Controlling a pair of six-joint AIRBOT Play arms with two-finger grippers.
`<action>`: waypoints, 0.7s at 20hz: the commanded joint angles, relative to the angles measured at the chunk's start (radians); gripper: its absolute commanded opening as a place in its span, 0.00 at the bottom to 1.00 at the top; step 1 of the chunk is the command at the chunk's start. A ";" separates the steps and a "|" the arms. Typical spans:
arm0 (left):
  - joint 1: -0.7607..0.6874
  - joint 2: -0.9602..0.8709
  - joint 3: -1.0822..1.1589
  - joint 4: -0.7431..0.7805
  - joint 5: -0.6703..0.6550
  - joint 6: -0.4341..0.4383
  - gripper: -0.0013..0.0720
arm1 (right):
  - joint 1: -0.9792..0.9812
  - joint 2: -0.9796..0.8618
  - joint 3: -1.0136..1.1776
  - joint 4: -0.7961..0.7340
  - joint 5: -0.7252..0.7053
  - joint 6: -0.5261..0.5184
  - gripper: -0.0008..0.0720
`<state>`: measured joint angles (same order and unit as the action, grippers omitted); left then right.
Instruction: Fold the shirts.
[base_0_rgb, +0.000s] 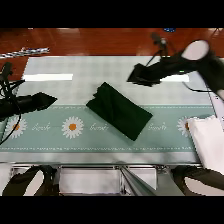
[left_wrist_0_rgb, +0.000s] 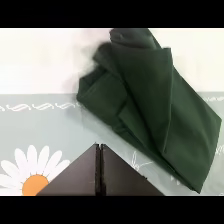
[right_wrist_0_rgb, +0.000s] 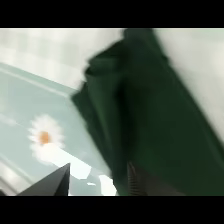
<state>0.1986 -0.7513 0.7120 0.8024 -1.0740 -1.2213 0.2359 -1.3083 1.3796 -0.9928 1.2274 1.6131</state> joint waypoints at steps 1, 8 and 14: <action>0.000 0.001 -0.001 0.000 0.017 -0.002 0.04 | -0.066 0.319 -0.110 -0.487 0.115 0.196 0.58; 0.000 0.001 -0.001 0.000 0.020 -0.002 0.04 | -0.099 0.810 -0.868 -0.534 -0.204 0.657 0.58; 0.000 0.001 -0.001 0.000 0.020 -0.002 0.04 | -0.098 0.602 -1.089 0.003 -0.578 0.409 0.58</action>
<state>0.1986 -0.7513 0.7113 0.8024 -1.0546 -1.2236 0.1394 -0.6220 0.3809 -1.2354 0.8337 2.1368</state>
